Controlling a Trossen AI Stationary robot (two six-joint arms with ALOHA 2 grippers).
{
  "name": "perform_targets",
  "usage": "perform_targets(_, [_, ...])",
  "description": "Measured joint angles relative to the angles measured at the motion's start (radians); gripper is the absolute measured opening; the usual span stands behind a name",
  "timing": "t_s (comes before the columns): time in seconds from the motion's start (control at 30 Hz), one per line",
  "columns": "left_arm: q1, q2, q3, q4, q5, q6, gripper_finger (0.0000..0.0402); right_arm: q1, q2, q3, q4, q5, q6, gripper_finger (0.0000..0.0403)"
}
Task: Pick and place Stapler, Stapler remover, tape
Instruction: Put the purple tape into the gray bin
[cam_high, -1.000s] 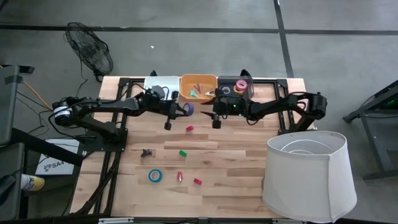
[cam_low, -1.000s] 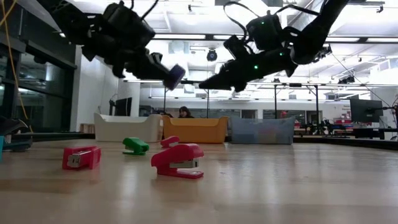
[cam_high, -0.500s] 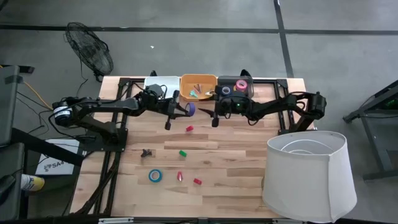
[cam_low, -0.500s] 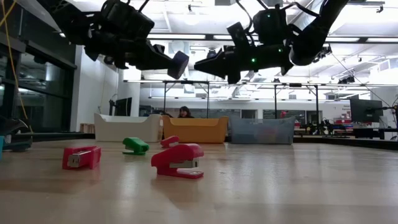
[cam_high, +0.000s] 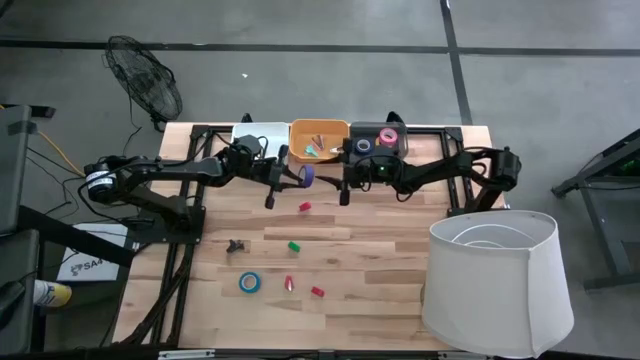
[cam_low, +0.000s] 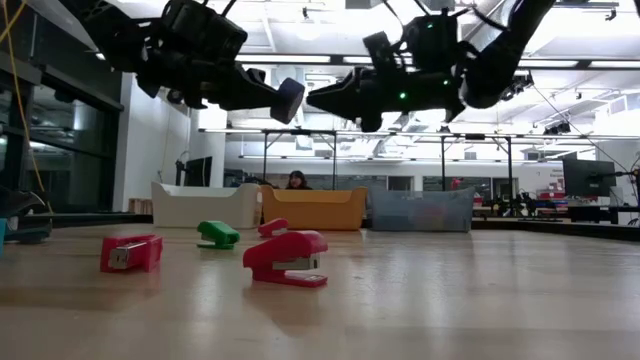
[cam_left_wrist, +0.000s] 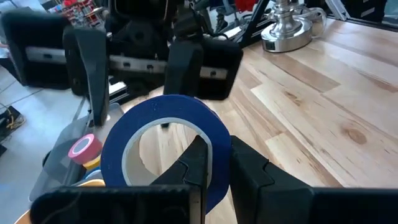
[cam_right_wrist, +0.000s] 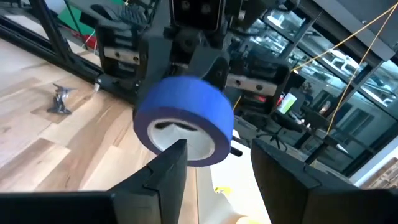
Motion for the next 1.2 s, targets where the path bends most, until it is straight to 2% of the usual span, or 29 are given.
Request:
perform_targets(0.17, [0.000,0.000,0.000,-0.002,0.002,0.000,0.0033,0.000,0.049,0.036,0.000,0.001,0.006,0.0169])
perform_targets(0.53, [0.000,0.000,0.000,-0.007,0.009,0.000,0.0033,0.002,0.050,0.049,0.037,-0.033,0.009,0.0169])
perform_targets(0.83, [0.000,0.000,0.000,0.045,0.058,-0.002,0.0033,0.002,0.050,0.092,0.030,-0.073,0.005,0.0166])
perform_targets(1.0, [0.000,0.000,0.000,0.047,0.060,-0.003,0.0033,0.002,0.050,0.099,0.025,-0.086,0.000,0.0141])
perform_targets(1.2, [0.000,0.000,0.000,0.048,0.062,-0.004,0.0033,0.002,0.051,0.099,0.025,-0.084,-0.003,0.0090])
